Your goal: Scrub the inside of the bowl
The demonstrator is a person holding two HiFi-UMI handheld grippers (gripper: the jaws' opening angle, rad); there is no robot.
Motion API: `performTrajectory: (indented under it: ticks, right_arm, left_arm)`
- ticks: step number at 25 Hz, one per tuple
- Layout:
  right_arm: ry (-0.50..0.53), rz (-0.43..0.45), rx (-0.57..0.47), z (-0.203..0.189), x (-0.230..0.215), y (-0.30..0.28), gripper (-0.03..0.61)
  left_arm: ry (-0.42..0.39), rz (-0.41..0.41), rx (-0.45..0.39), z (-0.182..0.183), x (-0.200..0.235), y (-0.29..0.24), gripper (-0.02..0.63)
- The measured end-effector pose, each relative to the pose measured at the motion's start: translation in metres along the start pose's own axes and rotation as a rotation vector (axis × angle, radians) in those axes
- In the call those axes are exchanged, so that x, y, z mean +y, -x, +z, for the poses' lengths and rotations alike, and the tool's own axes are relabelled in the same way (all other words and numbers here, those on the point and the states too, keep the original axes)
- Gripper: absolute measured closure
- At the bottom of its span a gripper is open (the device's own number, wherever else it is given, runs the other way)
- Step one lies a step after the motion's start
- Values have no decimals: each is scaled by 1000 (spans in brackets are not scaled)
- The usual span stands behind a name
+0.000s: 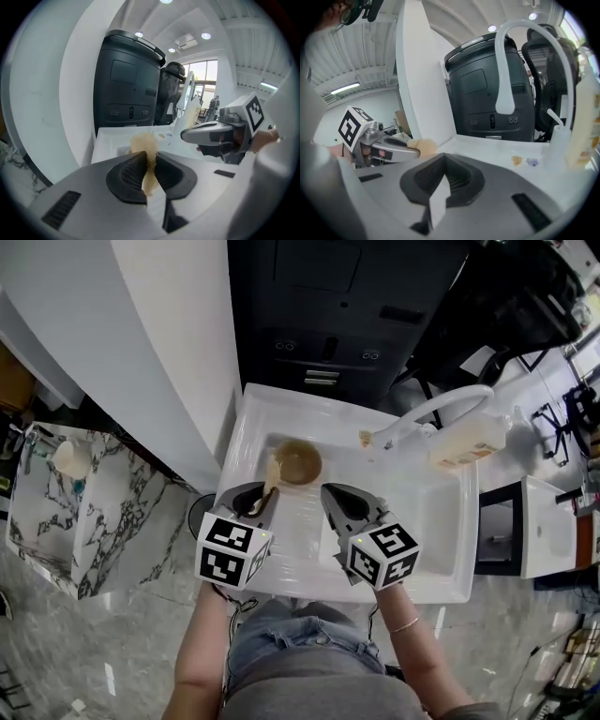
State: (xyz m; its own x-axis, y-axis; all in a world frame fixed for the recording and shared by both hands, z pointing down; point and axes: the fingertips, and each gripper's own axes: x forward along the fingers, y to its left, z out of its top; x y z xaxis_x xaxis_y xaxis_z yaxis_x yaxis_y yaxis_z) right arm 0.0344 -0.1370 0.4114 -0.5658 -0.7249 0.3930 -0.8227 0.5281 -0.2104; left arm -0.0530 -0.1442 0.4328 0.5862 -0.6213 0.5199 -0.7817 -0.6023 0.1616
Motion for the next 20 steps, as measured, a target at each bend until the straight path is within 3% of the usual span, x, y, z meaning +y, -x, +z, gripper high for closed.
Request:
performTrajectory:
  ticks: [8, 20]
  right_arm:
    - [-75, -34, -58, 0, -10, 16, 571]
    - [-58, -33, -138, 6, -15, 46, 571]
  left_arm:
    - [37, 73, -71, 9, -6, 8, 568]
    - [58, 141, -148, 20, -30, 21, 568]
